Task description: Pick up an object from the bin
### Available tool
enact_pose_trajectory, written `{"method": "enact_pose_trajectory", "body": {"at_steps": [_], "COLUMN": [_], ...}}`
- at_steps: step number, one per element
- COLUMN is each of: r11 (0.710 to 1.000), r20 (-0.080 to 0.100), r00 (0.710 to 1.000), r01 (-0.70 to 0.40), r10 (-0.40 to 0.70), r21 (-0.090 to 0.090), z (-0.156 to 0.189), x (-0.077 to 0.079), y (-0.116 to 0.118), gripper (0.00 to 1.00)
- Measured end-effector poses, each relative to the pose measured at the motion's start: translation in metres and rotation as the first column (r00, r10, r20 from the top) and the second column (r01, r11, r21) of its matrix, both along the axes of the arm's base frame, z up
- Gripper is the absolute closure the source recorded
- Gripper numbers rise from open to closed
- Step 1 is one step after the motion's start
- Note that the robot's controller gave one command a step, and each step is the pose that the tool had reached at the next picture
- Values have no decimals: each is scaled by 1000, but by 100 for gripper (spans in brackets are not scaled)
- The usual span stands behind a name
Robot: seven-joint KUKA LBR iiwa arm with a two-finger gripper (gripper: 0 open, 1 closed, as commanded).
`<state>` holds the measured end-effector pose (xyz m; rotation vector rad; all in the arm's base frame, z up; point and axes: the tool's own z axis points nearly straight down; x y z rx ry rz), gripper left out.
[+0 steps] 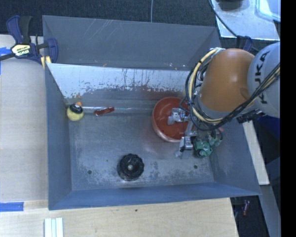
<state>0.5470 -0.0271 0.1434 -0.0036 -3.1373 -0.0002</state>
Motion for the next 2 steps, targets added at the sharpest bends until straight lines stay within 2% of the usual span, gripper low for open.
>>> {"method": "enact_pose_trajectory", "body": {"at_steps": [1,2], "r11": [1000,996], "r20": [8,10], "r00": [1000,996], "r01": [-1,86], "r10": [1,-86], "r21": [0,0], "z": [4,-68], "x": [2,68], "y": [0,16], "gripper": [0,0]}}
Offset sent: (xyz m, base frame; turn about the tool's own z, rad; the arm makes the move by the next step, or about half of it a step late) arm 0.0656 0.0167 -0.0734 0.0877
